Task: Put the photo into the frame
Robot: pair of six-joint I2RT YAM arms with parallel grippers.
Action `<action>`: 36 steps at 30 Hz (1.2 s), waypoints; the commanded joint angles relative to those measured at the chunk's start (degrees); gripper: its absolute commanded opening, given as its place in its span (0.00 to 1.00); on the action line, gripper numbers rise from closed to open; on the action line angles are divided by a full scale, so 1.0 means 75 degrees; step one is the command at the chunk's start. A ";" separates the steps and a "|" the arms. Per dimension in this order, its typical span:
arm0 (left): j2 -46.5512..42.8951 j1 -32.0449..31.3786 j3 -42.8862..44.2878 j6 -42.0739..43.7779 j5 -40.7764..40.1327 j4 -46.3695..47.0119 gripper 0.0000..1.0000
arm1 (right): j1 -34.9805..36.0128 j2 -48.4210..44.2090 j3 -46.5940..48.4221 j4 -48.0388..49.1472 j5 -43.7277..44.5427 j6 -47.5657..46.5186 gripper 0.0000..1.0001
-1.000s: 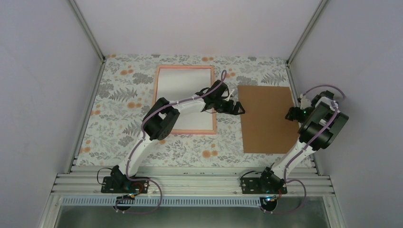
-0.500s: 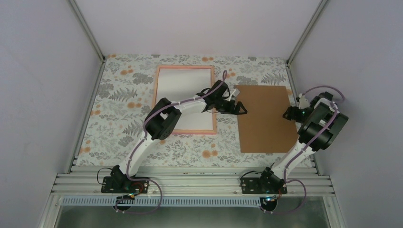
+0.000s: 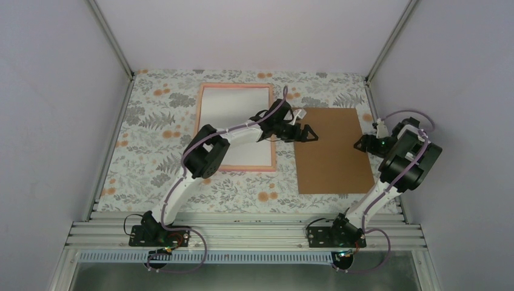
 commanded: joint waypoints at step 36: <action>-0.0168 -0.0051 0.0567 -0.0738 -0.1371 -0.1196 0.94 | 0.0804 0.0383 -0.1412 -0.0884 0.0031 0.0251 0.73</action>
